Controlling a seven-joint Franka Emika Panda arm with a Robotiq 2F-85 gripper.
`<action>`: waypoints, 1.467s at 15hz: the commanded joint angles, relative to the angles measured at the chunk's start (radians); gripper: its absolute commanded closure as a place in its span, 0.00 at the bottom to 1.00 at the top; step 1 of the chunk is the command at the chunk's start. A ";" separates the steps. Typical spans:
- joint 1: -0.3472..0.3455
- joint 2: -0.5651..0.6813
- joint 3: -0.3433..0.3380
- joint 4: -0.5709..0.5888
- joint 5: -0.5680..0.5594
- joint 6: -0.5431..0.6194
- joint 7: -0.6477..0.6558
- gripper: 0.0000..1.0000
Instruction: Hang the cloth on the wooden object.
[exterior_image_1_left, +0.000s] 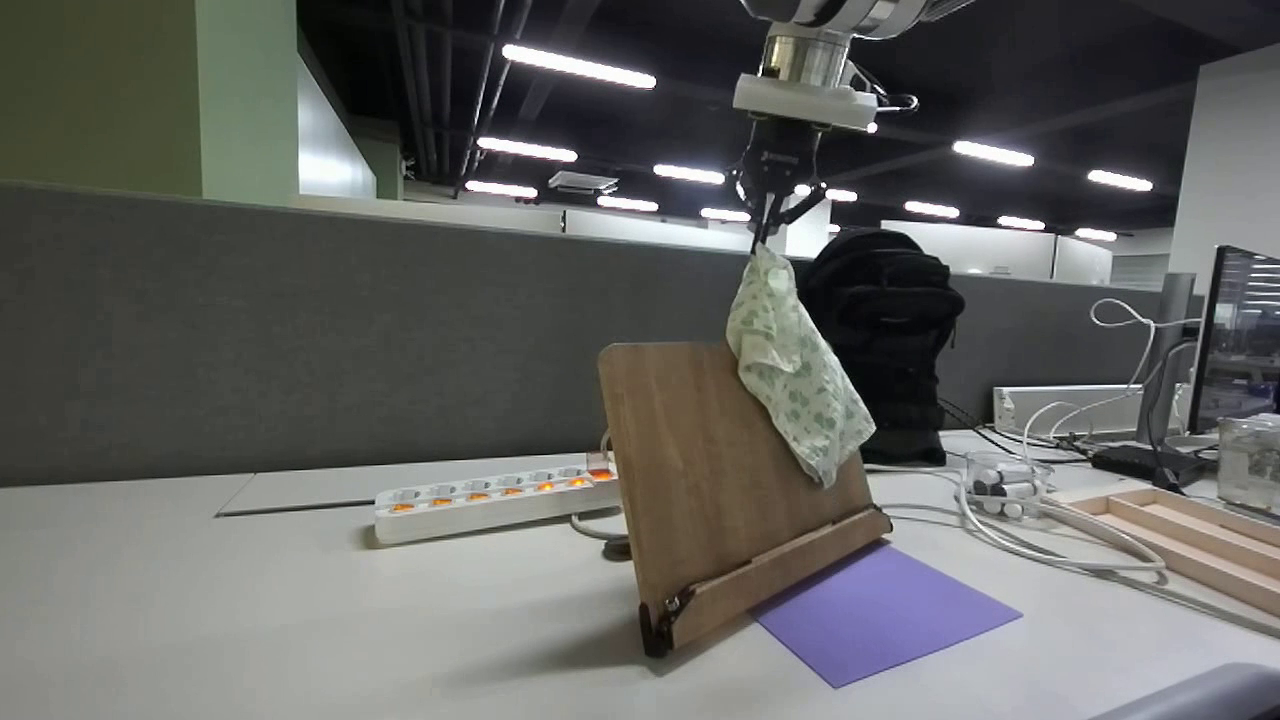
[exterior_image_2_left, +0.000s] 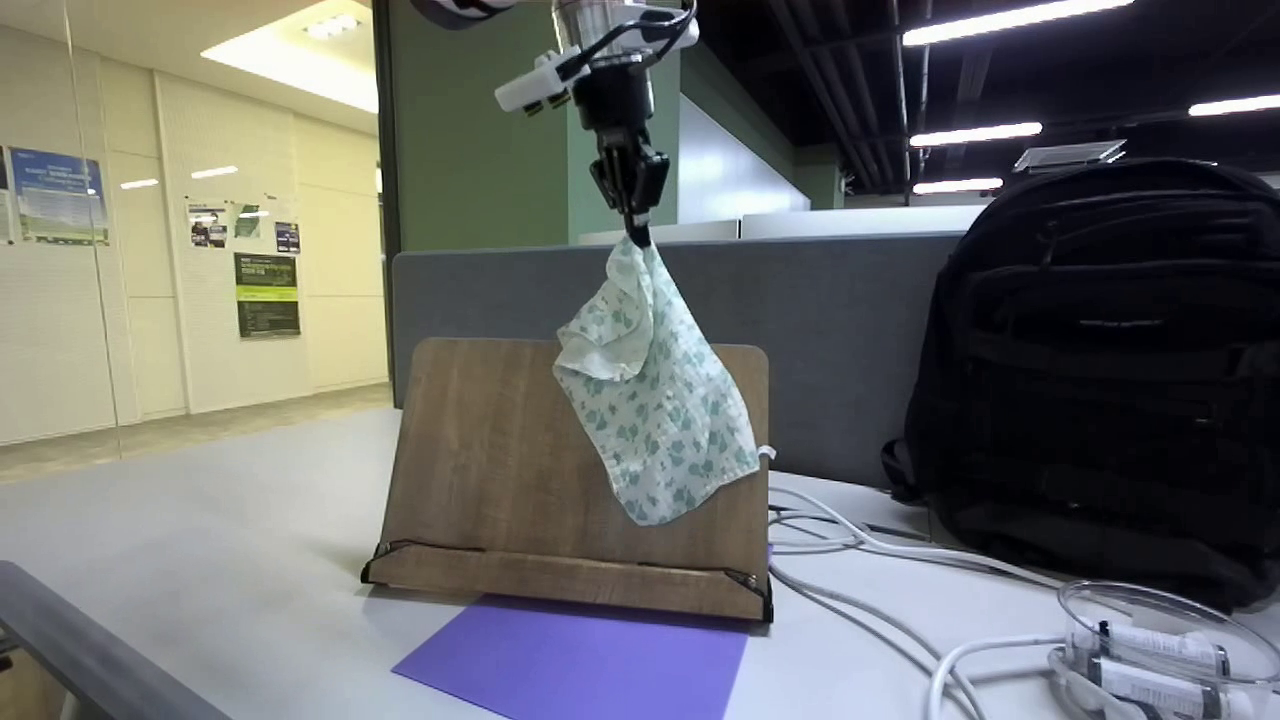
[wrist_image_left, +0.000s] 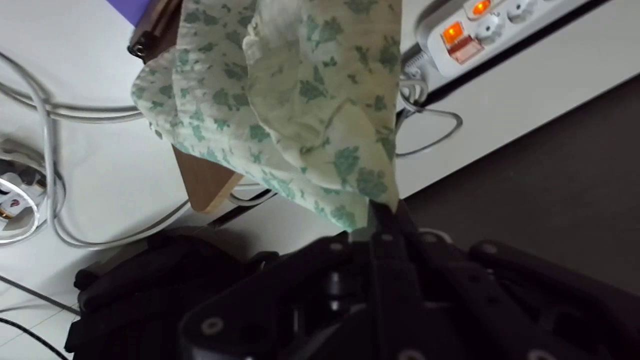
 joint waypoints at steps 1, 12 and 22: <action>0.008 0.027 0.009 0.045 -0.037 0.081 0.211 1.00; 0.034 0.157 -0.033 0.123 -0.325 0.137 0.670 0.81; 0.062 0.193 -0.070 0.156 -0.291 0.093 0.626 0.12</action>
